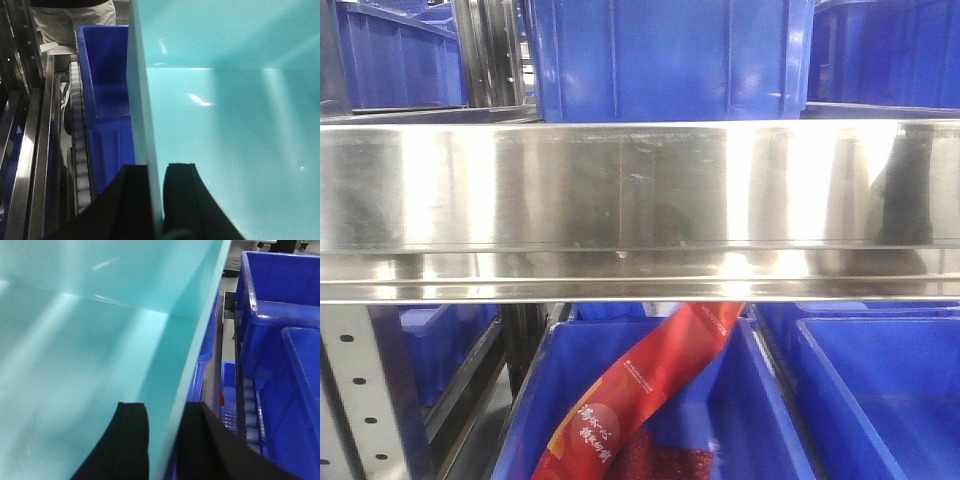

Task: Fetch blue bin and place on conveyor start
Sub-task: 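Hold the teal bin with both grippers while backing away from the shelf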

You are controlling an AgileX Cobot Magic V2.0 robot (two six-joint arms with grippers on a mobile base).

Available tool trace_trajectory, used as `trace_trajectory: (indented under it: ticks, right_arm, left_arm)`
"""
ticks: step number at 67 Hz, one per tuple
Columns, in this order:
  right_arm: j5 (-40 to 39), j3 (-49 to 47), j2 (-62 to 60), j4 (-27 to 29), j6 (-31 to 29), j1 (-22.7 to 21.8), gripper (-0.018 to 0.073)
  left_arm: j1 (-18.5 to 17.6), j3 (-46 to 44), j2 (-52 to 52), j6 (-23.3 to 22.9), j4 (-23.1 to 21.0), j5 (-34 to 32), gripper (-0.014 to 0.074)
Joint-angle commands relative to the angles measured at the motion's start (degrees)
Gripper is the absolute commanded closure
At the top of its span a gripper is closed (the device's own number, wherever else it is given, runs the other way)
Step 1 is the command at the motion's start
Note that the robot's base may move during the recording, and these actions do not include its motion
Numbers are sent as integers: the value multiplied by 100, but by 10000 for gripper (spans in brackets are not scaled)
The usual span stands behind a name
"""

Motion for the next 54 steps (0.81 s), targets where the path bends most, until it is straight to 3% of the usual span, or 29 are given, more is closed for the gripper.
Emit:
trace_trajectory:
  ticks: [1, 54]
  right_arm:
    - [-290, -36, -36, -54, 35, -4, 712]
    - [-424, -36, -15, -54, 35, -4, 712]
  left_arm:
    - [-77, -36, -83, 49, -142, -385, 708]
    - [-77, -36, -83, 49, -142, -385, 708]
